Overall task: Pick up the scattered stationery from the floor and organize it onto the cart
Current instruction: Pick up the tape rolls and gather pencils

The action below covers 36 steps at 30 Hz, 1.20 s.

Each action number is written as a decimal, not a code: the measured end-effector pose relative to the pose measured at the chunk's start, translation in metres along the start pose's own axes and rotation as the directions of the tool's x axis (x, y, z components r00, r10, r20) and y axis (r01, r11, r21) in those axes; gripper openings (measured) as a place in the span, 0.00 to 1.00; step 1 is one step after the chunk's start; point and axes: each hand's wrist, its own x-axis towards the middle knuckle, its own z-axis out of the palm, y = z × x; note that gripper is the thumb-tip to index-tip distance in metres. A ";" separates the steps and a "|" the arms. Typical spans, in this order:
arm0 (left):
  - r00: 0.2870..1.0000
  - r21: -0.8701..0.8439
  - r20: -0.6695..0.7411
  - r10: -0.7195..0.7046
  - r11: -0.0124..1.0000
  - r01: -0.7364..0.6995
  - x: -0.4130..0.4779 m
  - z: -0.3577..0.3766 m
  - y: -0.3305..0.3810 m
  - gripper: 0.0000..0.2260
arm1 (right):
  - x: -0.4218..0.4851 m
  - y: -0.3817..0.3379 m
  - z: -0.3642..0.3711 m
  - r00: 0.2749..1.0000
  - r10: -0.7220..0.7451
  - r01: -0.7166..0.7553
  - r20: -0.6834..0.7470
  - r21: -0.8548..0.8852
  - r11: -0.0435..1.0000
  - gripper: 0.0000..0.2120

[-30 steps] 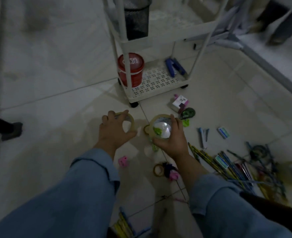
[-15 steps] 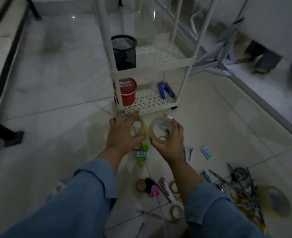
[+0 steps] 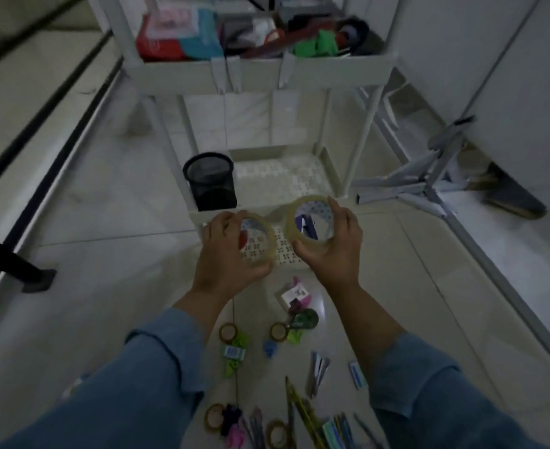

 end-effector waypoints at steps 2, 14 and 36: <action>1.000 0.038 -0.017 0.025 0.999 -0.025 0.016 -0.005 0.007 0.40 | 0.031 -0.010 -0.002 0.998 -0.062 0.062 0.001 -0.051 0.997 0.38; 0.998 0.073 -0.053 0.022 0.997 -0.018 0.074 0.017 0.008 0.39 | 0.151 -0.002 0.048 0.944 0.096 0.002 0.315 -0.296 0.955 0.23; 0.996 0.220 0.079 0.046 0.974 -0.062 0.132 0.041 0.032 0.35 | 0.138 0.011 0.058 0.997 0.070 -0.064 0.036 -0.153 0.986 0.13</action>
